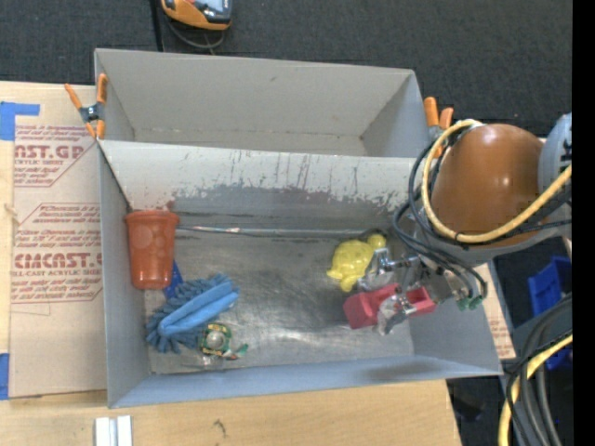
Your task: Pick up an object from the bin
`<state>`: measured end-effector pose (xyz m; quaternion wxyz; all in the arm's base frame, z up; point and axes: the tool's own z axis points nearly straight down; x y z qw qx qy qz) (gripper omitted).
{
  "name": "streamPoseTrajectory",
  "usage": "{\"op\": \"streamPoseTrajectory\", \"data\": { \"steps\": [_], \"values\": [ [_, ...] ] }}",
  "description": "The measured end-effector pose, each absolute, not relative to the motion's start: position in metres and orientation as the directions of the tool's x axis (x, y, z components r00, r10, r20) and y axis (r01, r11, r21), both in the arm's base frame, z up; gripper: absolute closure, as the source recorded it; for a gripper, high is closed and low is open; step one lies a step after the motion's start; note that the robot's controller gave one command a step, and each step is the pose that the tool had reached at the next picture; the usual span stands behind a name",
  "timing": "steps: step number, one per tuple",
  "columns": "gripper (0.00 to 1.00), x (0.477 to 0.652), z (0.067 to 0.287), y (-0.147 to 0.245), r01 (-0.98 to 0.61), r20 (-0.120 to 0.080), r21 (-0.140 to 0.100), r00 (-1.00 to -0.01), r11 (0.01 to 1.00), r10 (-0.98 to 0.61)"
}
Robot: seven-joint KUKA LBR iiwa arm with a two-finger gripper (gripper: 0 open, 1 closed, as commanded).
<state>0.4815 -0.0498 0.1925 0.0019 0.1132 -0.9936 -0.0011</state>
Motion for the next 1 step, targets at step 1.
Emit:
{"op": "streamPoseTrajectory", "data": {
  "steps": [1],
  "values": [
    [1.0, 0.5102, 0.2338, -0.039, -0.298, 0.007, 0.004, -0.955, 0.955, -0.298]
  ]
}}
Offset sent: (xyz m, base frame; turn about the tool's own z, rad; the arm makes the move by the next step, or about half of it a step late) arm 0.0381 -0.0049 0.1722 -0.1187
